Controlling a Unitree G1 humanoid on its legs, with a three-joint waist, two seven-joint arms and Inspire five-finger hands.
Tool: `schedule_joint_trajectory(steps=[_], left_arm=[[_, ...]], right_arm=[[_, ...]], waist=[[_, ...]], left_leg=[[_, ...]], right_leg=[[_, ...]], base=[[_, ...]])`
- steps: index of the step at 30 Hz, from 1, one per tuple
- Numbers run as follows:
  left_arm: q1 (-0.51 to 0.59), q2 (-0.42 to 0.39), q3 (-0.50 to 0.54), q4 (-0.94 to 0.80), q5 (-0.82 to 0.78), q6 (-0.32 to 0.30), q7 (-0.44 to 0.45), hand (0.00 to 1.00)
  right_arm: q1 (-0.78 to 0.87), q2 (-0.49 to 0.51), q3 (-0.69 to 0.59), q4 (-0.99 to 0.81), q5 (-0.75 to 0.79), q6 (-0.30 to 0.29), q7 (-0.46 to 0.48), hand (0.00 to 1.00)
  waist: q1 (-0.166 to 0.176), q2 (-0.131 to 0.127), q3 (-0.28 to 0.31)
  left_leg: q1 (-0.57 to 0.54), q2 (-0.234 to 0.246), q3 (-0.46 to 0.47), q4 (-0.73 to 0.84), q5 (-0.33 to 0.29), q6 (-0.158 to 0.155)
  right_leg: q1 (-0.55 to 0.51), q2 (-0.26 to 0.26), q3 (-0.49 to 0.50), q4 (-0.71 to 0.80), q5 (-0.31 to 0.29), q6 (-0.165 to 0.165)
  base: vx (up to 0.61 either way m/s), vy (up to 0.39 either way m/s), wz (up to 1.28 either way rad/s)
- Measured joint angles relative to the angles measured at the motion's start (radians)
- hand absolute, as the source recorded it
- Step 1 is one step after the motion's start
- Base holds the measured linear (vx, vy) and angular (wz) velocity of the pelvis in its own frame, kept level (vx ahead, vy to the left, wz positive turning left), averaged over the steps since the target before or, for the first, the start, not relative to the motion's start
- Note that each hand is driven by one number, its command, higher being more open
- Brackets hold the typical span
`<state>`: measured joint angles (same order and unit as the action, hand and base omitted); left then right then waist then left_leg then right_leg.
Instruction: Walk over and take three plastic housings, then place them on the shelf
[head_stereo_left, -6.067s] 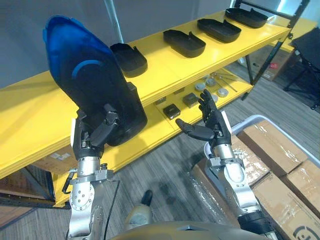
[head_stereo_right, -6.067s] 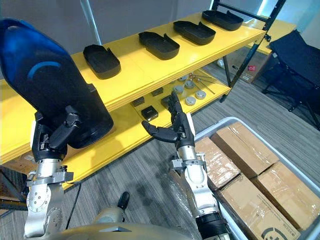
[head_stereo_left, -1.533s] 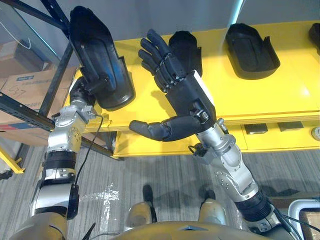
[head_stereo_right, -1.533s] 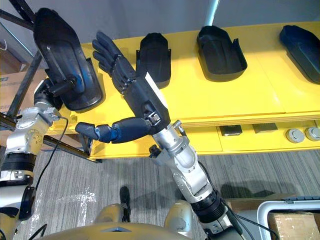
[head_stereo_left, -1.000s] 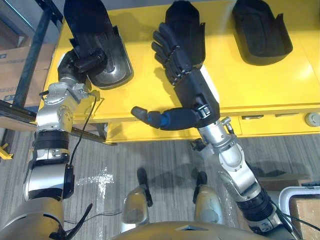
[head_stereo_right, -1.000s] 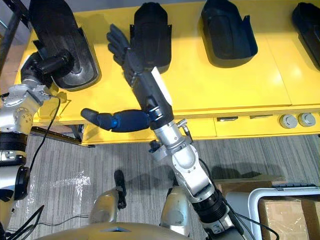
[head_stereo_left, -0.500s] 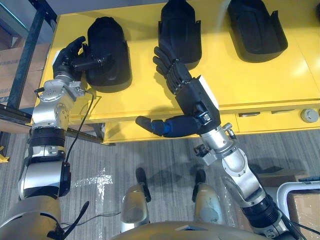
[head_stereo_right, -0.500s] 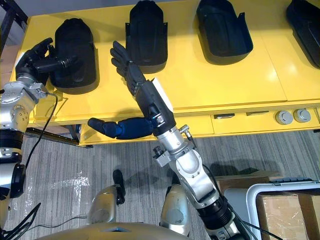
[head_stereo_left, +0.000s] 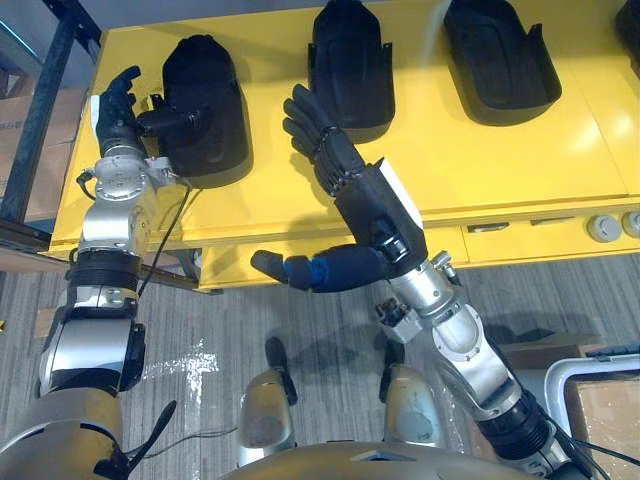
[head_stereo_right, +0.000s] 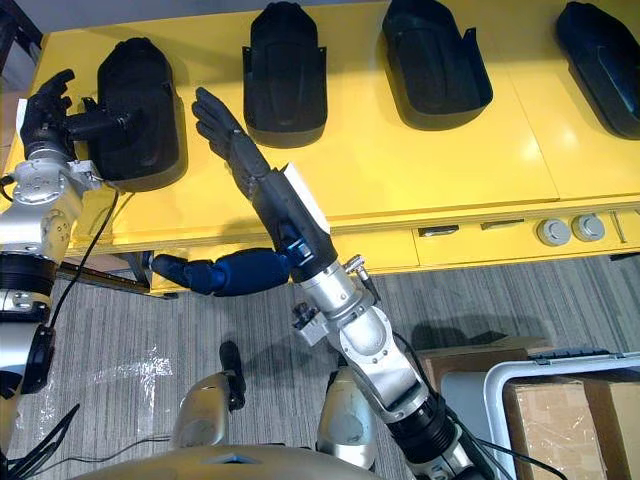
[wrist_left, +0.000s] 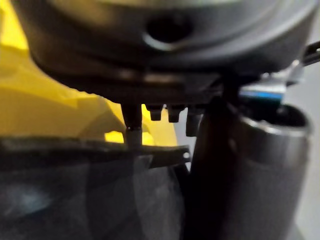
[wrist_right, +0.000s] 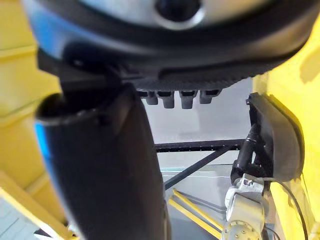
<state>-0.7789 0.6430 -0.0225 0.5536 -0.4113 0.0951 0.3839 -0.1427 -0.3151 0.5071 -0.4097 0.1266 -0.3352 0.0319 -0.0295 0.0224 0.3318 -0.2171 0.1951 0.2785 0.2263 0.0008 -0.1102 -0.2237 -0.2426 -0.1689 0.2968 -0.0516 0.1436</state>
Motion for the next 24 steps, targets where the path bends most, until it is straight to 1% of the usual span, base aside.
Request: schedule_joint_trajectory(steps=[1,2,3,4,6,7,8,9,11,12,15,17,18,20,21,22,23,24], left_arm=[[0.001,-0.002,0.000,-0.039,0.000,-0.021,0.042,1.00],[0.005,-0.008,0.000,-0.097,0.000,-0.057,0.077,1.00],[0.008,-0.011,0.000,-0.130,0.001,-0.077,0.087,1.00],[0.015,-0.017,0.000,-0.197,0.024,-0.112,0.102,1.00],[0.030,-0.028,0.000,-0.301,0.038,-0.171,0.114,1.00],[0.035,-0.039,0.000,-0.357,0.047,-0.209,0.114,1.00],[0.038,-0.046,0.000,-0.381,0.054,-0.225,0.113,1.00],[0.055,-0.062,0.000,-0.452,0.064,-0.258,0.111,1.00],[0.073,-0.072,0.000,-0.495,0.064,-0.277,0.105,1.00],[0.111,-0.090,0.000,-0.559,0.059,-0.297,0.080,1.00],[0.170,-0.098,0.000,-0.643,0.059,-0.297,0.050,1.00],[0.233,-0.105,0.007,-0.742,0.060,-0.306,-0.001,1.00],[0.251,-0.111,0.013,-0.762,0.060,-0.308,-0.015,1.00],[0.346,-0.138,0.053,-0.839,0.060,-0.316,-0.080,1.00],[0.370,-0.138,0.061,-0.853,0.061,-0.317,-0.095,1.00],[0.418,-0.142,0.077,-0.872,0.064,-0.319,-0.118,1.00],[0.472,-0.158,0.097,-0.877,0.065,-0.331,-0.141,1.00],[0.497,-0.168,0.108,-0.877,0.065,-0.335,-0.151,1.00]], right_arm=[[-0.011,0.000,0.015,0.003,-0.043,-0.006,-0.012,1.00],[-0.032,0.001,0.025,0.013,-0.084,-0.006,-0.023,1.00],[-0.048,0.002,0.031,0.023,-0.099,-0.008,-0.024,1.00],[-0.085,0.005,0.038,0.053,-0.125,-0.011,-0.031,1.00],[-0.138,0.014,0.035,0.109,-0.152,-0.014,-0.043,1.00],[-0.165,0.018,0.029,0.142,-0.159,-0.019,-0.048,1.00],[-0.179,0.018,0.027,0.157,-0.158,-0.020,-0.048,1.00],[-0.219,0.018,0.017,0.202,-0.148,-0.021,-0.026,1.00],[-0.240,0.018,0.005,0.225,-0.137,-0.021,-0.004,1.00],[-0.270,0.018,-0.012,0.273,-0.112,-0.023,0.031,1.00],[-0.291,0.018,-0.027,0.318,-0.098,-0.024,0.067,1.00],[-0.309,0.017,-0.044,0.365,-0.039,-0.024,0.134,1.00],[-0.313,0.016,-0.046,0.381,-0.021,-0.024,0.156,1.00],[-0.324,0.005,-0.046,0.446,0.026,-0.024,0.239,1.00],[-0.324,0.000,-0.046,0.461,0.039,-0.023,0.259,1.00],[-0.325,-0.010,-0.046,0.493,0.049,-0.021,0.294,1.00],[-0.325,-0.024,-0.044,0.534,0.057,-0.016,0.327,1.00],[-0.325,-0.027,-0.043,0.554,0.057,-0.012,0.337,1.00]], waist=[[0.001,0.000,0.000],[0.002,0.000,0.000],[0.004,-0.002,-0.001],[0.011,-0.004,-0.001],[0.026,-0.005,-0.002],[0.032,-0.006,-0.002],[0.033,-0.006,-0.002],[0.043,-0.008,-0.003],[0.050,-0.007,-0.003],[0.056,-0.008,-0.004],[0.065,-0.009,-0.005],[0.082,-0.009,-0.006],[0.086,-0.009,-0.006],[0.092,-0.009,-0.009],[0.096,-0.009,-0.012],[0.109,-0.009,-0.014],[0.115,-0.008,-0.020],[0.120,-0.008,-0.023]], left_leg=[[0.000,0.000,-0.006,0.000,0.001,0.000],[0.002,-0.001,-0.016,0.000,0.002,0.000],[0.004,-0.001,-0.021,-0.001,0.003,0.000],[0.014,-0.002,-0.026,-0.005,0.005,-0.001],[0.024,-0.003,-0.030,-0.010,0.007,-0.001],[0.029,-0.007,-0.038,-0.026,0.019,0.000],[0.031,-0.010,-0.043,-0.037,0.026,0.000],[0.037,-0.013,-0.053,-0.064,0.046,-0.001],[0.037,-0.013,-0.061,-0.077,0.058,-0.001],[0.047,-0.015,-0.076,-0.099,0.075,-0.003],[0.057,-0.018,-0.083,-0.114,0.085,-0.003],[0.061,-0.021,-0.097,-0.139,0.106,-0.003],[0.064,-0.022,-0.099,-0.145,0.110,-0.002],[0.069,-0.028,-0.118,-0.162,0.123,-0.002],[0.068,-0.028,-0.122,-0.164,0.125,-0.002],[0.068,-0.028,-0.125,-0.166,0.127,-0.002],[0.067,-0.029,-0.129,-0.169,0.130,0.000],[0.067,-0.029,-0.132,-0.171,0.132,0.000]], right_leg=[[0.005,0.000,-0.005,0.000,0.000,0.000],[0.015,0.000,-0.015,-0.002,0.000,-0.001],[0.020,0.000,-0.020,-0.002,-0.001,-0.001],[0.031,0.000,-0.023,-0.003,-0.002,-0.003],[0.043,0.000,-0.030,-0.003,-0.004,-0.006],[0.047,-0.002,-0.038,-0.004,-0.005,-0.007],[0.051,-0.003,-0.046,-0.005,-0.005,-0.007],[0.053,-0.003,-0.056,-0.005,-0.007,-0.010],[0.054,-0.002,-0.068,-0.005,-0.007,-0.010],[0.064,-0.001,-0.081,-0.005,-0.008,-0.012],[0.074,-0.002,-0.093,-0.004,-0.010,-0.015],[0.075,-0.002,-0.106,-0.003,-0.011,-0.016],[0.076,-0.002,-0.108,-0.002,-0.011,-0.017],[0.086,-0.005,-0.125,-0.002,-0.014,-0.020],[0.086,-0.005,-0.128,-0.002,-0.014,-0.021],[0.086,-0.004,-0.130,-0.001,-0.016,-0.022],[0.086,-0.004,-0.133,-0.002,-0.018,-0.027],[0.087,-0.004,-0.135,-0.002,-0.018,-0.027]], base=[[-0.01,-0.005,0.14],[-0.01,-0.007,0.17],[-0.01,-0.007,0.17],[-0.02,-0.006,0.11],[-0.03,-0.010,0.09],[-0.04,-0.014,0.17],[-0.05,-0.016,0.27],[-0.05,-0.018,0.23],[-0.04,-0.021,0.20],[-0.03,-0.022,0.20],[-0.03,-0.016,0.13],[-0.04,-0.010,0.16],[-0.04,-0.008,0.14],[-0.03,-0.007,0.18],[-0.03,-0.007,0.14],[-0.04,-0.010,0.08],[-0.03,-0.009,0.07],[-0.04,-0.011,0.12]])
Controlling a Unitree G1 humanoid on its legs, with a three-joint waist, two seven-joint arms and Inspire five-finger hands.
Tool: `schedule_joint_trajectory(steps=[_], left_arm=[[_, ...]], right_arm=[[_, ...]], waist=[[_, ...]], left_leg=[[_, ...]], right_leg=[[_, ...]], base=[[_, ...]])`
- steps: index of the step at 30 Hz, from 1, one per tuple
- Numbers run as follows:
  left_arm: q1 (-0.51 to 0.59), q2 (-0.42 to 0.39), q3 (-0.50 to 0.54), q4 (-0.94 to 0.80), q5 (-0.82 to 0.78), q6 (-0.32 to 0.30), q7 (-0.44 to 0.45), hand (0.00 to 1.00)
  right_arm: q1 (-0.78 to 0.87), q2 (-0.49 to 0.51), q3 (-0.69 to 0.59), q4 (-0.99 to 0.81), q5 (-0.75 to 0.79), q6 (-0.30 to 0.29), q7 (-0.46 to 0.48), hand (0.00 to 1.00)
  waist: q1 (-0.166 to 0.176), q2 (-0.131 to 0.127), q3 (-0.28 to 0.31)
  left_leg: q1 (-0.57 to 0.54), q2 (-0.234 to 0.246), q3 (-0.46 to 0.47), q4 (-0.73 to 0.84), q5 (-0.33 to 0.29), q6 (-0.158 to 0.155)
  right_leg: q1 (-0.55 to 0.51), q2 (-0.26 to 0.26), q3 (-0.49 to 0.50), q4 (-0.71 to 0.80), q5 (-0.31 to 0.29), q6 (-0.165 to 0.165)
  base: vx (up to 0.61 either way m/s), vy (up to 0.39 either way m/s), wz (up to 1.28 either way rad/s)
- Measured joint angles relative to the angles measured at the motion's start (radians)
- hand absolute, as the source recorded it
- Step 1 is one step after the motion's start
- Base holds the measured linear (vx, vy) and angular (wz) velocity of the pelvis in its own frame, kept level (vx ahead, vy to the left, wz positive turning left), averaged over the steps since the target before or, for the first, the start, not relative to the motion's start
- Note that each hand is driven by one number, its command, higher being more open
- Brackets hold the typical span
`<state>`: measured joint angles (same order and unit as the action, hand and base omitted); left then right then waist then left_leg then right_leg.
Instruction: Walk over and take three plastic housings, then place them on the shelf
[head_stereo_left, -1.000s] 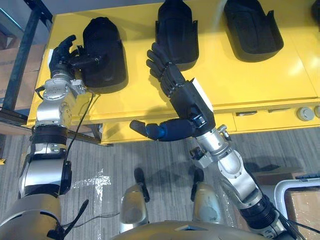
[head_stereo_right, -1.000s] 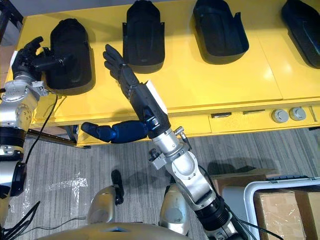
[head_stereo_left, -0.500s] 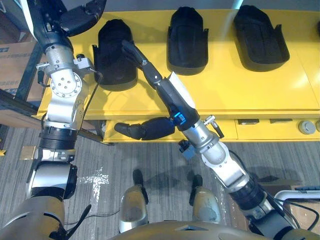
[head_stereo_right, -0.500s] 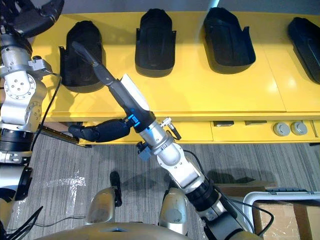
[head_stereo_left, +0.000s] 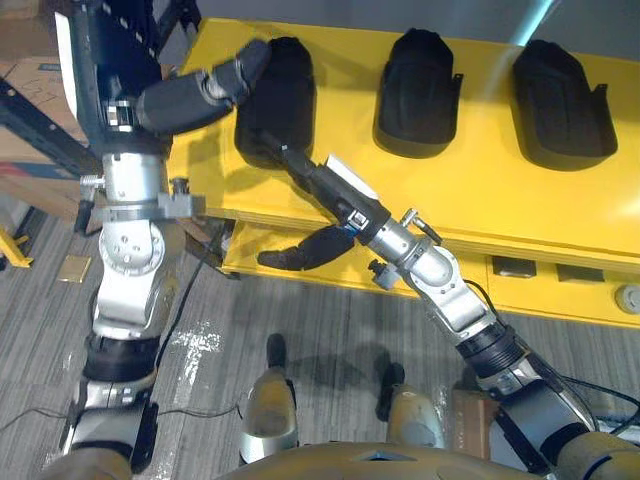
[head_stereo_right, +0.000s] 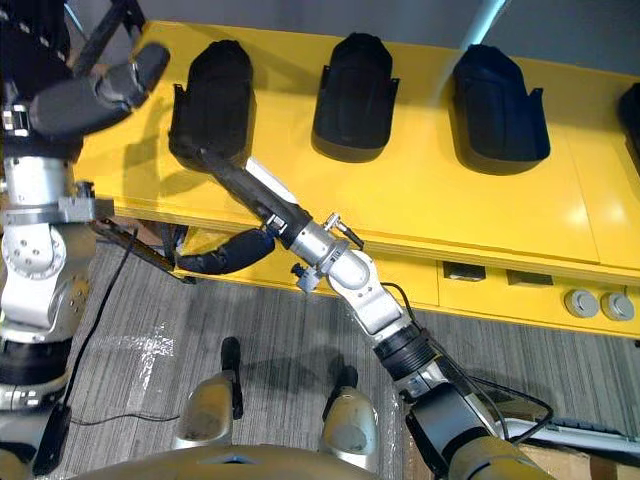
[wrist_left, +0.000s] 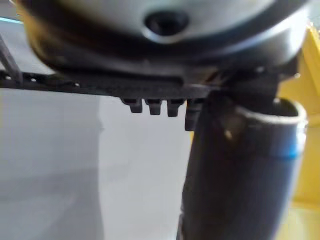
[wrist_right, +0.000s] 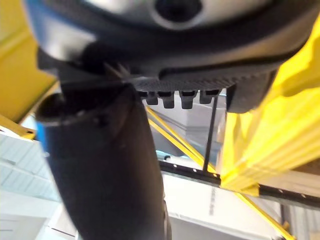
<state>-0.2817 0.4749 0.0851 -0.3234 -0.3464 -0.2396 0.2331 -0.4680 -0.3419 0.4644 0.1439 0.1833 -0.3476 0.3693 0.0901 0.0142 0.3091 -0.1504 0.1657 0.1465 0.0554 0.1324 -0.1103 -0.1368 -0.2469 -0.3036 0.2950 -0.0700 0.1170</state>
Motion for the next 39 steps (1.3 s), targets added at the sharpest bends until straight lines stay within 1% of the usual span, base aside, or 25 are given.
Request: schedule_joint_trajectory(steps=[3,4,5,7,8,10,11,12,13,14,16,20,22,25,26,28,30,33,34,39], left_arm=[[0.107,-0.043,0.048,0.000,-0.001,-0.019,-0.032,1.00],[0.144,-0.058,0.067,0.000,-0.001,-0.033,-0.036,1.00],[0.194,-0.084,0.095,0.000,-0.001,-0.050,-0.041,1.00],[0.247,-0.119,0.120,-0.007,-0.005,-0.075,-0.049,1.00],[0.292,-0.142,0.140,-0.030,-0.005,-0.093,-0.049,1.00],[0.350,-0.173,0.160,-0.064,-0.005,-0.124,-0.049,1.00],[0.378,-0.190,0.171,-0.085,-0.005,-0.142,-0.047,1.00],[0.397,-0.206,0.176,-0.098,-0.005,-0.160,-0.045,1.00],[0.407,-0.213,0.178,-0.103,-0.002,-0.166,-0.045,1.00],[0.430,-0.232,0.184,-0.114,0.000,-0.172,-0.049,1.00],[0.471,-0.255,0.189,-0.124,-0.001,-0.175,-0.071,1.00],[0.562,-0.285,0.186,-0.124,-0.005,-0.174,-0.144,1.00],[0.578,-0.286,0.182,-0.124,-0.006,-0.173,-0.160,1.00],[0.592,-0.297,0.173,-0.122,-0.017,-0.172,-0.180,1.00],[0.597,-0.305,0.164,-0.120,-0.027,-0.166,-0.179,1.00],[0.605,-0.313,0.158,-0.113,-0.033,-0.146,-0.180,1.00],[0.607,-0.313,0.155,-0.090,-0.035,-0.144,-0.183,1.00],[0.628,-0.313,0.140,-0.056,-0.038,-0.144,-0.192,1.00],[0.636,-0.313,0.127,-0.053,-0.042,-0.144,-0.195,1.00],[0.645,-0.315,0.085,-0.048,-0.045,-0.143,-0.210,1.00]], right_arm=[[-0.003,-0.025,0.001,0.095,0.000,0.007,0.023,1.00],[-0.005,-0.025,-0.004,0.105,0.011,-0.010,0.023,1.00],[-0.021,-0.028,-0.004,0.123,0.011,-0.010,0.026,1.00],[-0.031,-0.043,-0.007,0.143,0.021,-0.019,0.025,1.00],[-0.041,-0.047,-0.009,0.165,0.022,-0.035,0.026,1.00],[-0.052,-0.051,-0.016,0.186,0.022,-0.040,0.026,1.00],[-0.059,-0.053,-0.021,0.198,0.021,-0.042,0.020,1.00],[-0.064,-0.060,-0.027,0.206,0.021,-0.044,0.010,1.00],[-0.068,-0.060,-0.030,0.214,0.021,-0.049,0.000,1.00],[-0.078,-0.059,-0.032,0.230,0.021,-0.054,-0.019,1.00],[-0.100,-0.058,-0.032,0.247,0.021,-0.056,-0.036,1.00],[-0.108,-0.056,-0.031,0.261,0.020,-0.071,-0.051,1.00],[-0.118,-0.055,-0.031,0.276,0.020,-0.082,-0.051,1.00],[-0.141,-0.054,-0.032,0.293,0.019,-0.093,-0.054,1.00],[-0.149,-0.054,-0.034,0.295,0.019,-0.096,-0.058,1.00],[-0.158,-0.052,-0.035,0.296,0.018,-0.097,-0.068,1.00],[-0.162,-0.050,-0.035,0.298,0.018,-0.098,-0.074,1.00],[-0.183,-0.048,-0.035,0.302,0.002,-0.111,-0.083,1.00],[-0.184,-0.045,-0.035,0.302,-0.013,-0.120,-0.101,1.00],[-0.198,-0.034,-0.059,0.302,-0.022,-0.112,-0.173,1.00]], waist=[[0.019,0.000,-0.001],[0.022,0.000,-0.001],[0.027,0.000,-0.001],[0.045,0.002,0.000],[0.047,0.003,0.000],[0.048,0.006,0.002],[0.054,0.011,0.001],[0.064,0.021,0.004],[0.068,0.026,0.006],[0.070,0.037,0.006],[0.073,0.050,0.011],[0.080,0.055,0.014],[0.084,0.058,0.017],[0.085,0.076,0.031],[0.084,0.085,0.039],[0.083,0.090,0.044],[0.083,0.089,0.045],[0.078,0.089,0.063],[0.078,0.087,0.067],[0.076,0.088,0.076]], left_leg=[[-0.015,-0.001,-0.027,-0.008,0.014,0.002],[-0.019,-0.002,-0.034,-0.010,0.015,0.004],[-0.019,-0.002,-0.037,-0.010,0.016,0.005],[-0.020,-0.002,-0.043,-0.009,0.014,0.008],[-0.023,-0.003,-0.053,-0.009,0.014,0.009],[-0.026,-0.006,-0.071,-0.009,0.015,0.010],[-0.032,-0.006,-0.078,-0.007,0.015,0.010],[-0.039,-0.008,-0.091,-0.007,0.017,0.013],[-0.041,-0.009,-0.095,-0.008,0.019,0.016],[-0.048,-0.014,-0.107,-0.009,0.021,0.019],[-0.051,-0.017,-0.117,-0.011,0.024,0.023],[-0.053,-0.020,-0.129,-0.025,0.032,0.032],[-0.053,-0.021,-0.131,-0.026,0.033,0.034],[-0.056,-0.027,-0.144,-0.028,0.034,0.035],[-0.056,-0.033,-0.156,-0.034,0.035,0.036],[-0.056,-0.035,-0.160,-0.048,0.037,0.040],[-0.055,-0.037,-0.164,-0.059,0.040,0.044],[-0.055,-0.040,-0.168,-0.061,0.042,0.046],[-0.055,-0.041,-0.169,-0.062,0.042,0.046],[-0.055,-0.055,-0.175,-0.078,0.042,0.046]], right_leg=[[0.001,0.001,-0.022,-0.001,-0.002,-0.003],[0.001,0.001,-0.026,-0.001,-0.003,-0.003],[0.002,0.001,-0.027,-0.001,-0.003,-0.003],[0.003,0.001,-0.034,-0.002,-0.004,-0.003],[0.008,0.001,-0.043,-0.002,-0.006,-0.003],[0.017,0.001,-0.055,-0.003,-0.011,-0.005],[0.017,0.003,-0.059,-0.003,-0.012,-0.005],[0.017,0.004,-0.063,-0.003,-0.012,-0.005],[0.016,0.004,-0.064,-0.003,-0.012,-0.005],[0.016,0.004,-0.068,-0.004,-0.012,-0.005],[0.018,0.004,-0.071,-0.006,-0.012,-0.005],[0.018,0.004,-0.079,-0.007,-0.012,-0.005],[0.018,0.004,-0.080,-0.007,-0.012,-0.005],[0.018,0.004,-0.080,-0.004,-0.013,-0.005],[0.018,0.003,-0.079,-0.003,-0.013,-0.005],[0.013,0.003,-0.080,-0.003,-0.013,-0.005],[0.013,0.003,-0.083,-0.004,-0.013,-0.005],[0.012,0.003,-0.080,-0.004,-0.013,-0.005],[0.010,0.003,-0.078,-0.005,-0.013,-0.005],[0.008,0.002,-0.068,-0.023,-0.012,-0.005]], base=[[-0.03,-0.009,0.20],[-0.04,-0.013,0.17],[-0.05,-0.016,0.09],[-0.04,-0.015,0.09],[-0.04,-0.016,0.20],[-0.05,-0.018,0.23],[-0.06,-0.022,0.22],[-0.05,-0.018,0.18],[-0.05,-0.013,0.22],[-0.04,-0.008,0.16],[-0.04,-0.008,0.15],[-0.02,-0.019,0.08],[-0.01,-0.011,0.02],[-0.04,-0.017,0.08],[-0.05,-0.012,0.11],[-0.05,-0.017,0.10],[-0.03,-0.027,0.08],[-0.03,-0.029,0.04],[-0.04,-0.025,0.04],[-0.01,-0.008,0.05]])
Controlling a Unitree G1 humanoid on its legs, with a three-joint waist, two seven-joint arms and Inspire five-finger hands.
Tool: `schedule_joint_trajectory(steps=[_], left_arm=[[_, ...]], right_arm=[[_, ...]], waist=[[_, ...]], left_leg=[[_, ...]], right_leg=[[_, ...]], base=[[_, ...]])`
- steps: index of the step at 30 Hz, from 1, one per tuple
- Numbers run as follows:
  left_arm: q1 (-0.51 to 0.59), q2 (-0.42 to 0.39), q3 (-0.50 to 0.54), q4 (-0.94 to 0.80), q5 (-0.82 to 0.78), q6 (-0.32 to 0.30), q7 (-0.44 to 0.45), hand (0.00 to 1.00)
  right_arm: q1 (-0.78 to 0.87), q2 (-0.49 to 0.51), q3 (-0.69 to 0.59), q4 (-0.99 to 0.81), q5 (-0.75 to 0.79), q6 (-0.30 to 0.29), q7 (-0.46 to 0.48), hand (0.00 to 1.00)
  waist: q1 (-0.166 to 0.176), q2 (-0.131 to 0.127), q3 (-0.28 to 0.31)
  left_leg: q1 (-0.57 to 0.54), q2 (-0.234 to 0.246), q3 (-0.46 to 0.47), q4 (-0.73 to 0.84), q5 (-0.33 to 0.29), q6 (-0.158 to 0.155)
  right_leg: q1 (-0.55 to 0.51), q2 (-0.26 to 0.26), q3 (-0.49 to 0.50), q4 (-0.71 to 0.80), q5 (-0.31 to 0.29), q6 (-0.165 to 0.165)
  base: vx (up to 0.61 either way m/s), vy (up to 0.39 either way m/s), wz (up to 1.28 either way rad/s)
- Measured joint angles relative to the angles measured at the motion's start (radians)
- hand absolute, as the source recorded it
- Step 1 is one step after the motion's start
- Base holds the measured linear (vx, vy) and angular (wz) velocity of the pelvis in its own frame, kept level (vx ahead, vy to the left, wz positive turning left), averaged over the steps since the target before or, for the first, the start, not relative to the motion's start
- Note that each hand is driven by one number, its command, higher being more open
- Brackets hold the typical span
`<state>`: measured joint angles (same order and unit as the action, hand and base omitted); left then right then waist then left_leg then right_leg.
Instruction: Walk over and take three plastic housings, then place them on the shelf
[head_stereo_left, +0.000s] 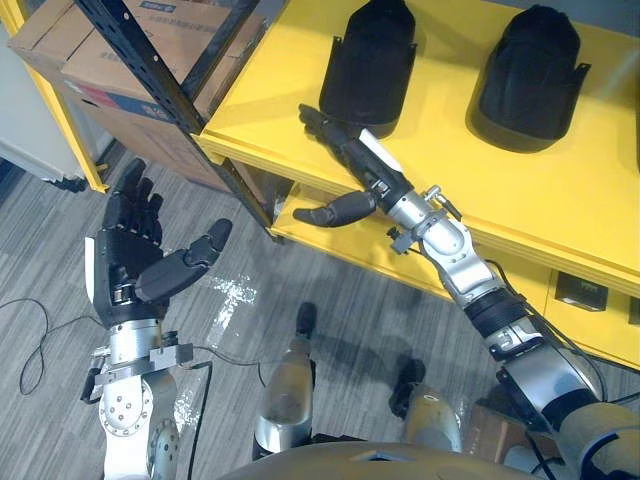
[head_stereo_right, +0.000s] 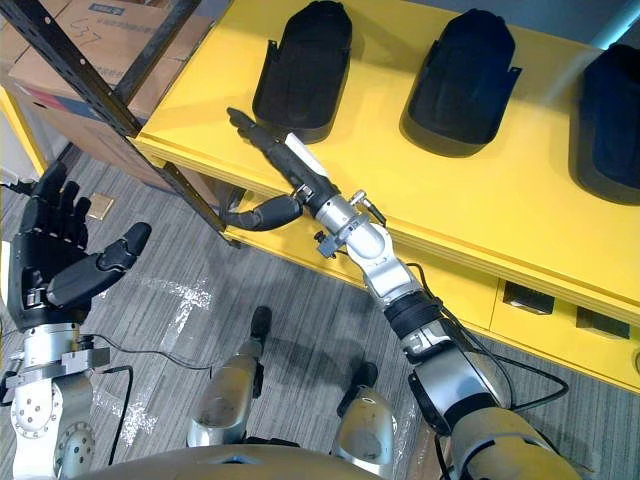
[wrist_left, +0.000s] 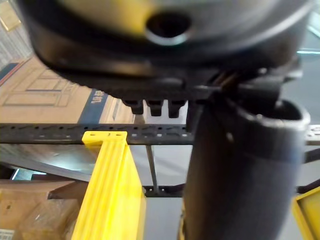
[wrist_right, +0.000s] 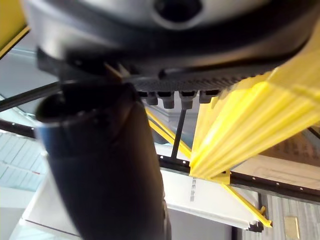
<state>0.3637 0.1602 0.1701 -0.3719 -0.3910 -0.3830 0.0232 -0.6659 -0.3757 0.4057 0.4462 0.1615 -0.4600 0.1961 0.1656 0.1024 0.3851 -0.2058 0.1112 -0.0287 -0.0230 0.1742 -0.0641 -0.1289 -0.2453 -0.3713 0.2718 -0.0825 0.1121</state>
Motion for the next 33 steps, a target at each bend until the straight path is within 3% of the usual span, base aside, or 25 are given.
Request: schedule_joint_trajectory(steps=[11,20,25,30,33], left_arm=[[-0.010,-0.010,-0.082,0.000,-0.001,0.022,-0.001,1.00],[-0.010,-0.027,-0.117,0.000,-0.013,0.037,-0.002,1.00],[-0.008,-0.027,-0.117,0.000,-0.044,0.037,-0.003,1.00],[0.000,-0.027,-0.117,0.000,-0.043,0.037,0.002,1.00],[-0.004,-0.026,-0.118,0.000,-0.043,0.037,0.003,1.00]], right_arm=[[-0.113,0.031,-0.047,0.073,-0.070,0.057,-0.166,1.00],[-0.146,0.027,-0.070,0.114,-0.075,0.062,-0.180,1.00],[-0.132,0.016,-0.064,0.082,0.047,0.063,-0.049,1.00],[0.068,0.001,-0.056,-0.280,0.171,0.085,0.147,1.00],[0.069,0.000,-0.062,-0.442,0.168,0.106,0.159,1.00]], waist=[[-0.003,0.013,0.022],[-0.003,0.014,0.022],[-0.004,0.014,0.022],[-0.010,0.011,0.024],[-0.035,0.000,0.031]], left_leg=[[0.000,-0.023,-0.002,0.007,0.020,-0.010],[0.004,-0.032,-0.002,0.005,0.014,-0.019],[0.004,-0.032,-0.001,0.003,0.014,-0.020],[0.005,-0.031,0.016,0.007,0.016,-0.021],[0.019,-0.029,0.024,0.020,0.003,-0.027]], right_leg=[[-0.008,-0.017,0.028,0.007,0.001,0.004],[-0.011,-0.031,0.028,0.023,-0.008,0.009],[-0.012,-0.030,0.028,0.020,-0.008,0.008],[-0.007,-0.025,0.045,-0.007,0.009,0.031],[0.013,-0.019,0.053,-0.022,0.016,0.038]], base=[[0.02,-0.010,-0.02],[0.00,-0.006,0.01],[0.00,-0.030,-0.01],[0.05,-0.032,-0.09],[0.04,-0.034,-0.10]])
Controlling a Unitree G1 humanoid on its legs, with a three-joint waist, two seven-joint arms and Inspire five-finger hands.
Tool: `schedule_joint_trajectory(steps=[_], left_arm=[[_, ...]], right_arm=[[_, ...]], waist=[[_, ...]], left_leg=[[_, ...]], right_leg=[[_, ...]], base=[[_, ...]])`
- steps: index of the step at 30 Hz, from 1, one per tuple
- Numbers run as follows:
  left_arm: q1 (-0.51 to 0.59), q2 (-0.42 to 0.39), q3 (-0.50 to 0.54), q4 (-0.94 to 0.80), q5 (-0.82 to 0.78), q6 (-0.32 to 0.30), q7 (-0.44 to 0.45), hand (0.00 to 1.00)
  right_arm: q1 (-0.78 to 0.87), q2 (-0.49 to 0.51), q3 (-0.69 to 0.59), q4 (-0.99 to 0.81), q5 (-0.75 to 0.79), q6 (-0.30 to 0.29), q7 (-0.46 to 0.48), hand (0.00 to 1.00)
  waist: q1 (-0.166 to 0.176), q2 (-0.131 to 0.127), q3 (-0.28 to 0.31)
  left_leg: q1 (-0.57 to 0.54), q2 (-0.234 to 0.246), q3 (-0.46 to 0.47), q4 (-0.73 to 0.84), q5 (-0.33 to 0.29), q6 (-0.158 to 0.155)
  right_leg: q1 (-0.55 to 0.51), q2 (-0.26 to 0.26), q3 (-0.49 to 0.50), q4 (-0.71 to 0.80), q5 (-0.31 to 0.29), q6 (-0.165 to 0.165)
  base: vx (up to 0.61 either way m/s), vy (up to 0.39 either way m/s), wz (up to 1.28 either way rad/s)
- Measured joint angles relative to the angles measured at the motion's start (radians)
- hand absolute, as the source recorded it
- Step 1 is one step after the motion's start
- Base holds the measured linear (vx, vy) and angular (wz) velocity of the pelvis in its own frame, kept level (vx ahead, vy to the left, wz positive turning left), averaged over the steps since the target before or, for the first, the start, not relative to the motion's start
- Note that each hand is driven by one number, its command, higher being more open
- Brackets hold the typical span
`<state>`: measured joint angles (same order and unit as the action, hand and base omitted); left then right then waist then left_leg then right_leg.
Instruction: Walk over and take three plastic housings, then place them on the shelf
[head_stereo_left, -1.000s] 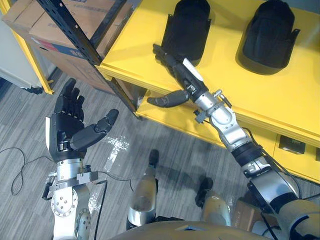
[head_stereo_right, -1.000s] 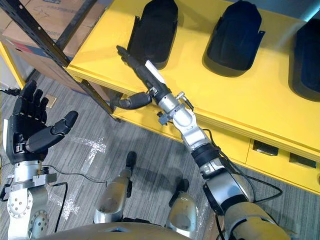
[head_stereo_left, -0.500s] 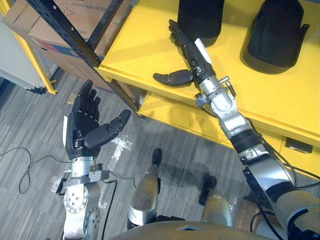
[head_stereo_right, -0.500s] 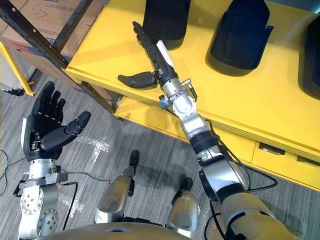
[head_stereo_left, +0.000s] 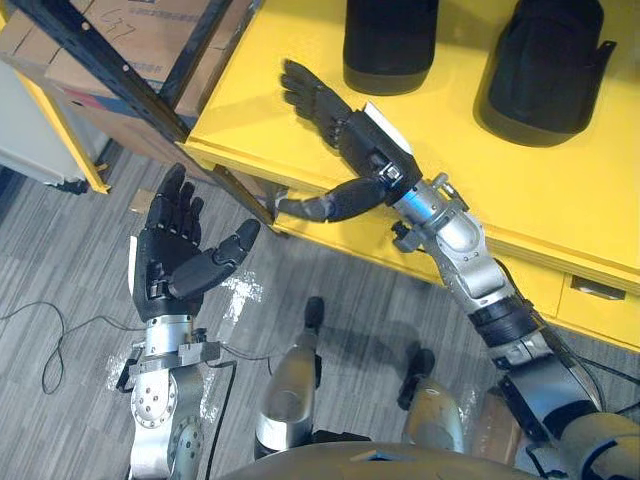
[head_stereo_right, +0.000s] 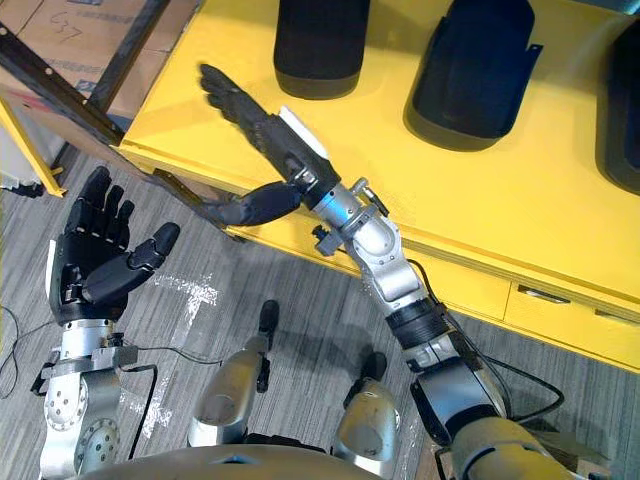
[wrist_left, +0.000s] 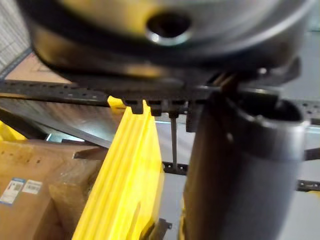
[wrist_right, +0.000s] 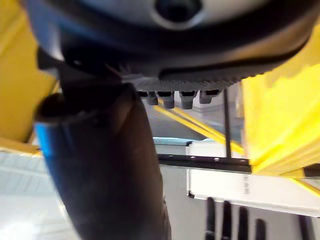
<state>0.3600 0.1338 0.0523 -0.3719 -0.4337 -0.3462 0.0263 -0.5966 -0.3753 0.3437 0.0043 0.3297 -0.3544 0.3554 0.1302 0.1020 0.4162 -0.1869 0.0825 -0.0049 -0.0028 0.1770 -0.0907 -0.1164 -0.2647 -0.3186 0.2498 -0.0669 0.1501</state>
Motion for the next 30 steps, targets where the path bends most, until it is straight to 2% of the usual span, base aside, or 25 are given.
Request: schedule_joint_trajectory(steps=[1,4,8,11,17,20,22,25,30], left_arm=[[0.000,0.000,-0.001,0.000,0.000,0.000,0.000,1.00],[-0.002,0.000,-0.004,0.000,0.001,0.000,0.003,1.00],[0.000,0.000,-0.010,0.000,0.001,0.001,0.025,1.00],[-0.002,0.000,-0.032,0.001,0.001,0.002,0.039,1.00],[-0.012,0.000,-0.105,0.008,0.001,0.003,0.067,1.00],[-0.016,0.000,-0.125,0.014,0.001,0.003,0.083,1.00],[-0.016,-0.001,-0.139,0.014,0.000,0.003,0.093,1.00],[-0.016,-0.001,-0.158,0.014,0.000,0.021,0.107,1.00],[-0.015,-0.019,-0.166,0.025,0.000,0.027,0.107,1.00]], right_arm=[[-0.003,0.000,-0.006,-0.020,-0.005,0.000,-0.013,1.00],[-0.034,-0.002,-0.048,-0.058,-0.109,0.036,-0.143,1.00],[-0.075,-0.026,-0.088,0.009,-0.295,0.140,-0.347,1.00],[-0.136,-0.045,-0.088,0.086,-0.365,0.215,-0.418,1.00],[-0.252,-0.057,-0.089,0.160,-0.438,0.432,-0.555,1.00],[-0.265,-0.050,-0.091,0.207,-0.483,0.478,-0.643,1.00],[-0.265,-0.047,-0.099,0.219,-0.498,0.484,-0.687,1.00],[-0.269,-0.041,-0.122,0.219,-0.513,0.507,-0.699,1.00],[-0.277,-0.038,-0.123,0.226,-0.458,0.567,-0.609,1.00]], waist=[[-0.002,-0.003,0.000],[-0.005,-0.008,-0.001],[-0.010,-0.012,-0.002],[-0.008,-0.012,-0.003],[-0.004,-0.013,-0.003],[-0.001,-0.012,-0.003],[0.000,-0.012,-0.004],[-0.001,-0.011,-0.005],[-0.002,-0.009,-0.016]], left_leg=[[0.006,0.001,0.004,0.001,-0.005,0.000],[0.021,0.005,0.024,0.003,-0.021,0.002],[0.021,0.005,0.029,0.003,-0.022,0.003],[0.021,0.007,0.033,0.008,-0.021,0.004],[0.038,0.007,0.030,0.013,-0.023,0.004],[0.050,0.008,0.032,0.013,-0.028,0.002],[0.051,0.008,0.033,0.012,-0.030,0.003],[0.051,0.009,0.033,0.010,-0.027,0.003],[0.051,0.008,0.038,0.003,-0.019,0.004]], right_leg=[[0.004,0.002,0.004,-0.004,0.000,0.000],[0.011,0.005,0.022,-0.018,-0.003,-0.005],[0.013,0.008,0.026,-0.034,0.007,-0.002],[0.030,0.013,0.029,-0.054,0.028,0.003],[0.052,0.015,0.028,-0.061,0.031,0.003],[0.059,0.015,0.029,-0.062,0.029,0.001],[0.060,0.016,0.029,-0.064,0.026,-0.004],[0.058,0.015,0.031,-0.066,0.027,-0.003],[0.056,0.016,0.039,-0.069,0.036,0.006]], base=[[0.00,-0.032,-0.17],[-0.01,-0.019,-0.19],[0.00,-0.005,-0.03],[0.06,-0.017,-0.06],[0.01,-0.001,0.00],[-0.07,-0.003,0.00],[-0.06,0.001,-0.01],[-0.02,-0.001,-0.01],[0.02,-0.014,-0.04]])
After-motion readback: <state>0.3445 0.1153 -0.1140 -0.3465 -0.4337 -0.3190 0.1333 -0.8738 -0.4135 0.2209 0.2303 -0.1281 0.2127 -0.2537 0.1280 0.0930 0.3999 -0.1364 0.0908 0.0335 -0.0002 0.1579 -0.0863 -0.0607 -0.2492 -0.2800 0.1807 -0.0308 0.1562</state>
